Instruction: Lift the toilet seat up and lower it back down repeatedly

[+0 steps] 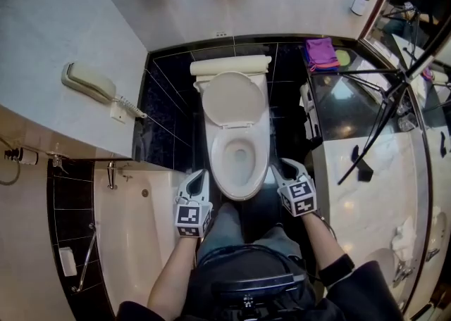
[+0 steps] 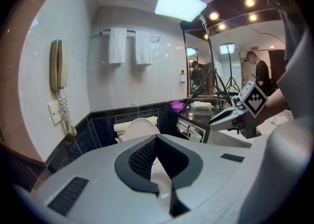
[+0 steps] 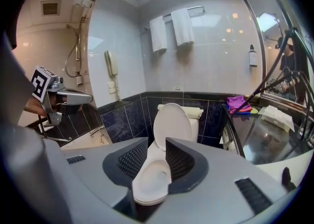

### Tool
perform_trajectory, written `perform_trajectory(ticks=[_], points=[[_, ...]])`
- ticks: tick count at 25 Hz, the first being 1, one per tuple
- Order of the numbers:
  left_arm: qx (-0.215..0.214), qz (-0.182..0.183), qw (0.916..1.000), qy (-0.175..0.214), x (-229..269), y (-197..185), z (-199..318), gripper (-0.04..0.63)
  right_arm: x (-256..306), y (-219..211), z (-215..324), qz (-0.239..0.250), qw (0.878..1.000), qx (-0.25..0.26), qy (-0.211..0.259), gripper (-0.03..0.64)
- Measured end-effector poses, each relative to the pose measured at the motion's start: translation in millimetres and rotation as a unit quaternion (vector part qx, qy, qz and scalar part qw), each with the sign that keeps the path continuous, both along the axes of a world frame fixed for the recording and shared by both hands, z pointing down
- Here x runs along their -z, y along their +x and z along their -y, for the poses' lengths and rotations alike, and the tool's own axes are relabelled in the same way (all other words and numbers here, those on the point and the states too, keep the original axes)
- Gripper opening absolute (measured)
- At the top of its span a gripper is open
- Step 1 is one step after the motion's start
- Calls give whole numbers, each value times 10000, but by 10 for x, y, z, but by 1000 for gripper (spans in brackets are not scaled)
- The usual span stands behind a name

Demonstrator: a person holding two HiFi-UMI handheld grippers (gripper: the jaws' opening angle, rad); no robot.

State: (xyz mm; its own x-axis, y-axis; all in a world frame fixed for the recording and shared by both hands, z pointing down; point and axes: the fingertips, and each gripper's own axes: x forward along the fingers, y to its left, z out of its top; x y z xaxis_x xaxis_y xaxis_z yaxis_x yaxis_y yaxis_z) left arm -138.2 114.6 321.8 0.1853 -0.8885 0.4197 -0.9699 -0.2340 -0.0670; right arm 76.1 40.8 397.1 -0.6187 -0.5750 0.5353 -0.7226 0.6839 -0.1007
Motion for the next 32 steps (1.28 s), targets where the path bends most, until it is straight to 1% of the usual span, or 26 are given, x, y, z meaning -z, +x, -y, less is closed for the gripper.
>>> perform_trajectory(ticks=[2,4,7,11,13,17,19,20,24,28,32], points=[[-143,52,9999,-79,-97,40,39,-3,-193,18,6,28,9996,-138,-249,167],[-259,156,9995,-124,-223,55,116,-3,-399,27,44,78,9985,-259,-477,182],[-357,286,9989,-79,-439,68,300,-3,-754,34,164,206,9956,-434,-810,199],[-458,384,9982,-61,-775,121,378,-3,-1316,110,147,433,9859,-845,-1377,242],[-545,471,9974,-56,-963,181,365,-3,-1632,149,95,540,9794,-1013,-1662,242],[-602,505,9969,-106,-1416,297,350,-3,-2374,182,13,710,9654,-1219,-2191,242],[-507,426,9976,-178,-1683,339,358,-3,-2785,190,-13,791,9573,-1335,-2439,242],[-460,399,9979,-212,-1822,362,361,-3,-2995,196,-36,852,9522,-1409,-2572,241],[-474,487,9972,-316,-2383,443,386,-3,-3790,198,-159,1192,9272,-1605,-3168,241],[-489,459,9972,-340,-2760,509,415,-3,-4386,133,-365,1387,9040,-1655,-3690,241],[-490,469,9967,-451,-3049,525,415,-3,-4847,81,-451,1449,8892,-1815,-3942,241]])
